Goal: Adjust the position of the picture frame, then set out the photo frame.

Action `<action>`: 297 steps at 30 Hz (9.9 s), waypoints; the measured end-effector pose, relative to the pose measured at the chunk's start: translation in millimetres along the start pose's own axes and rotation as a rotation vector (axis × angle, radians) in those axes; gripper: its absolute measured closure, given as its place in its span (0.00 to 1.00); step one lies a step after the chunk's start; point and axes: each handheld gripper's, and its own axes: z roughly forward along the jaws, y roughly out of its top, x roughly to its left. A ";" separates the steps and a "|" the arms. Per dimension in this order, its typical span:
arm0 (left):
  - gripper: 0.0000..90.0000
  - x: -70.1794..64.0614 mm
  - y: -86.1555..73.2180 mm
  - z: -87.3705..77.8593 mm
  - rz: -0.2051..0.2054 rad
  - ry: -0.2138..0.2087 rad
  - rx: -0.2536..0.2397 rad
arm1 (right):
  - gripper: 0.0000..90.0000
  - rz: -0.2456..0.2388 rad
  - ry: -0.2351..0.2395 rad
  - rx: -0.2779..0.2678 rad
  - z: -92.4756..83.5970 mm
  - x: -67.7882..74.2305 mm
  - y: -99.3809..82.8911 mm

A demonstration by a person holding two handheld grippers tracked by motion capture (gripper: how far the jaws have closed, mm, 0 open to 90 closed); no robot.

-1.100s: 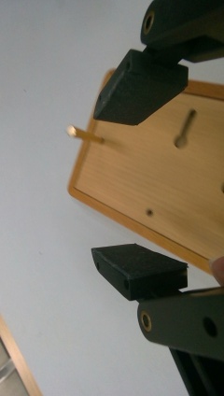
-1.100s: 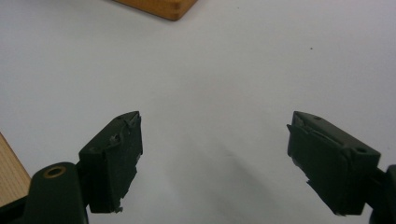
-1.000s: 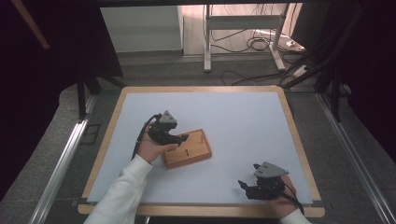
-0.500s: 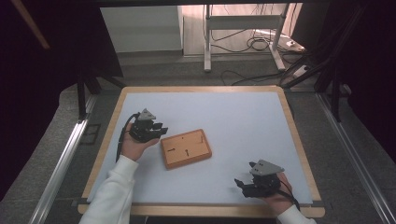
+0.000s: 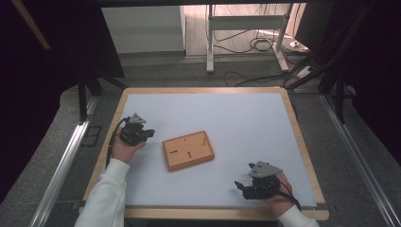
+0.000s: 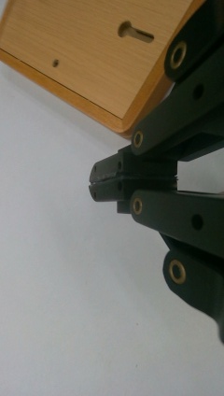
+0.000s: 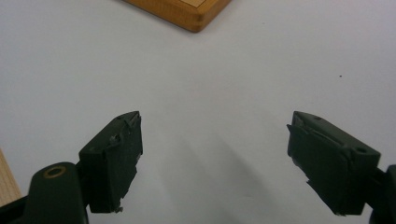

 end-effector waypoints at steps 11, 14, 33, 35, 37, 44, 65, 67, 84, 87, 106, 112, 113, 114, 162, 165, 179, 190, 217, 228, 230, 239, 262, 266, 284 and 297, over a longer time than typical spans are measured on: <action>1.00 -8.9 1.2 30.4 0.043 -0.034 0.033 | 0.20 -0.008 -0.006 0.007 1.5 -0.5 -0.1; 1.00 -11.4 2.6 31.4 0.055 -0.040 0.037 | 0.20 -0.007 -0.009 0.007 1.5 -1.1 -0.2; 1.00 -22.2 -0.1 37.3 0.114 -0.042 0.087 | 0.20 -0.004 -0.014 0.019 4.5 -1.3 0.9; 1.00 -21.9 -0.3 37.2 0.113 -0.043 0.086 | 0.20 -0.006 -0.012 0.020 4.6 -1.0 0.9; 1.00 -22.5 -0.3 36.9 0.116 -0.038 0.089 | 0.20 -0.006 -0.012 0.018 4.1 -1.4 0.9; 1.00 -26.9 -1.5 34.9 0.123 -0.031 0.094 | 0.20 -0.007 -0.011 0.008 2.2 -2.1 1.7; 1.00 -40.7 -6.5 28.6 0.137 -0.041 0.102 | 0.20 -0.006 -0.008 0.010 4.0 -1.6 3.1; 1.00 -43.9 -7.3 27.5 0.142 -0.040 0.104 | 0.20 -0.009 -0.008 0.010 4.1 -1.5 3.3; 1.00 -68.0 -16.4 17.4 0.179 -0.071 0.112 | 0.20 -0.011 -0.010 0.013 4.8 -1.3 3.3; 1.00 -69.8 -17.9 16.4 0.174 -0.083 0.110 | 0.20 -0.020 -0.010 0.014 4.9 -1.0 3.4; 1.00 -78.1 -26.0 6.8 0.157 -0.116 0.101 | 0.20 -0.023 -0.024 0.017 5.1 -4.5 1.6; 1.00 -77.8 -28.4 11.2 0.155 -0.122 0.120 | 0.20 -0.023 -0.032 0.013 3.2 -5.3 1.9; 1.00 -79.0 -28.4 11.2 0.156 -0.124 0.119 | 0.20 -0.022 -0.033 0.010 3.2 -5.6 1.7; 1.00 -79.8 -28.2 11.1 0.161 -0.127 0.122 | 0.20 -0.022 -0.032 0.012 3.1 -5.9 1.7; 1.00 -147.9 -22.7 16.2 0.263 -0.278 0.117 | 0.20 -0.018 -0.047 0.025 7.5 -7.8 1.0; 1.00 -144.9 -22.0 15.4 0.244 -0.285 0.110 | 0.20 -0.012 -0.052 0.024 7.1 -9.0 0.6; 0.50 -105.0 -23.2 -3.0 0.087 -0.151 -0.009 | 0.21 0.169 -0.070 -0.011 5.3 -23.5 1.4; 0.37 -98.5 -24.2 -1.8 0.054 -0.146 -0.008 | 0.52 0.273 -0.062 0.057 21.4 -43.6 16.0; 0.35 -93.2 -27.3 3.1 0.046 -0.129 0.012 | 1.00 0.245 -0.079 0.114 101.4 -52.7 61.3; 0.35 -90.6 -28.4 3.7 0.038 -0.127 0.019 | 1.00 0.185 -0.059 0.091 105.9 -38.1 73.6; 0.35 -91.0 -28.4 4.0 0.038 -0.128 0.020 | 1.00 0.185 -0.053 0.090 106.0 -38.6 72.8; 0.35 -87.9 -28.7 2.1 0.032 -0.127 0.006 | 1.00 0.163 -0.027 0.077 73.3 -31.6 55.9; 0.35 -88.5 -26.8 2.3 0.066 -0.124 -0.016 | 0.37 0.205 -0.028 -0.005 -9.0 -19.8 -5.3; 0.35 -88.4 -26.5 2.8 0.066 -0.125 -0.016 | 0.30 0.202 -0.039 -0.007 -11.6 -20.1 -6.3; 0.34 -92.8 -10.5 1.0 0.087 -0.148 -0.066 | 0.25 0.163 -0.015 -0.034 -14.4 -16.8 -7.9; 0.33 -95.5 7.9 10.2 0.102 -0.190 -0.072 | 0.25 0.148 -0.019 -0.036 -14.8 -9.5 -8.6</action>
